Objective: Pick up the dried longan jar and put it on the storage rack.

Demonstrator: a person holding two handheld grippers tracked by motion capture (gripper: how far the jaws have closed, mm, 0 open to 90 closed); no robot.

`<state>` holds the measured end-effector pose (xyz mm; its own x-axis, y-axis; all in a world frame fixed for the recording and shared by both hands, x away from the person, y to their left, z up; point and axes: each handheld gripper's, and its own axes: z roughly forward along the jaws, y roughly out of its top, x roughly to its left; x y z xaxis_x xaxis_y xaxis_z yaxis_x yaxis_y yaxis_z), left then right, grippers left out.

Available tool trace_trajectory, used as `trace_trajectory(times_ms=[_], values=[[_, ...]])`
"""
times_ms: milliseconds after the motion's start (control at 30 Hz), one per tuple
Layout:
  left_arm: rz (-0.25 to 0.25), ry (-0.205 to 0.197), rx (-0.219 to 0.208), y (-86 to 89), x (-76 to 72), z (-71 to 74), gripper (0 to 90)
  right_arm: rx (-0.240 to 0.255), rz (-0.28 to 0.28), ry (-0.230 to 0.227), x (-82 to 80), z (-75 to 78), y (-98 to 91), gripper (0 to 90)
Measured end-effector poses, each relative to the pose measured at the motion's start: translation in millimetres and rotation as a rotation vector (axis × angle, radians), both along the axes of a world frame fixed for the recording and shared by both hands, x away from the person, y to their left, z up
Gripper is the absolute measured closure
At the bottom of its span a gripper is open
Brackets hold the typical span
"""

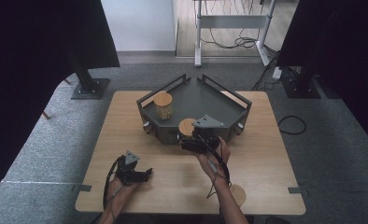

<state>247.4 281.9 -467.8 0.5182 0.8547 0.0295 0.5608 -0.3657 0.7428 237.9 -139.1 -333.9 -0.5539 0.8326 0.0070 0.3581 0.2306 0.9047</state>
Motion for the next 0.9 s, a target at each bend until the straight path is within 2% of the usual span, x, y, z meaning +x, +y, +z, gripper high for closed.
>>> trace_trajectory(times_ms=[433,900], values=[[-0.002,0.016,0.009,-1.6,2.9,1.1,1.4,-0.007,-0.032,-0.008,11.0,10.5,-2.2,24.7],[-0.005,0.019,0.012,-1.7,3.6,1.4,0.1,-0.012,-0.055,-0.026,22.0,19.7,-3.9,24.8]])
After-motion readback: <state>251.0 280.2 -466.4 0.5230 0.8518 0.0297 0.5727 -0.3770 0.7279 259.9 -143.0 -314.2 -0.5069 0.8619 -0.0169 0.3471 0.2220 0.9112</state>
